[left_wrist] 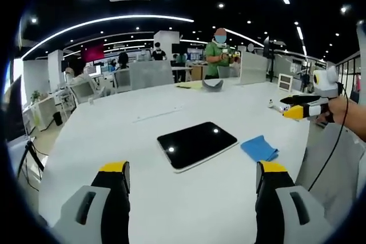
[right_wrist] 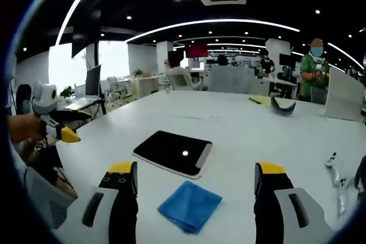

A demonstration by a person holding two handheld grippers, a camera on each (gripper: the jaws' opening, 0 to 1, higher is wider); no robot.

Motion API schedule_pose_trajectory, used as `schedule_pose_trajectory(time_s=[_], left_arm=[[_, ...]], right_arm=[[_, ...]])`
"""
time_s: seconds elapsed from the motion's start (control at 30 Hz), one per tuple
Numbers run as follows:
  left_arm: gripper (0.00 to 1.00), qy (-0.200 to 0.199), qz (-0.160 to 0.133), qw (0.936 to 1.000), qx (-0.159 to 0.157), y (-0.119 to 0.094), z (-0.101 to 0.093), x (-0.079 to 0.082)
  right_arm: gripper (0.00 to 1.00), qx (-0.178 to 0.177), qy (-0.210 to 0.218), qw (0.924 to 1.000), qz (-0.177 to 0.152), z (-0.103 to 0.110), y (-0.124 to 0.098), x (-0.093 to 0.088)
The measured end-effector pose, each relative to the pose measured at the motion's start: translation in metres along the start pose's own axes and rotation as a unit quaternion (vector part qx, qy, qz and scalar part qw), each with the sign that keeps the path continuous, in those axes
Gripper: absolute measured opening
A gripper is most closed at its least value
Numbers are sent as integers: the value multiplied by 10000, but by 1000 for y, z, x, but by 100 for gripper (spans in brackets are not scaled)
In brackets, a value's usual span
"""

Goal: Wipe the mirror surface with the cleaning cloth until all visible marks leave the cleaned area.

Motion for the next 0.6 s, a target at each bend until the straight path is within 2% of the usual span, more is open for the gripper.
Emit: schedule_pose_trajectory(time_s=[0.17,0.37,0.6], left_arm=[[92,-9,-38,9998,183,-6,1,3],[91,-93,-18,9996,274,-5,-9,-1],[90,-49,26,10000,18,9,-15,-3]], right_arm=[[82,261,-132,9995,-129,4,11,12],[80,539,-145,9983,-160,10,18,15],[78,368,-75,9992,-133,2,19,14]])
Point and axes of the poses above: the point that each gripper's makers call its tool centre point, and the gripper's own axes: y roughly forward along the fingers, z roughly to its left, x roughly out of its top, the point moved 7 cm from there along -y, roughly backward along the fingers, and after that the axes turned 15 degrees about x, right-handed, at the moved point
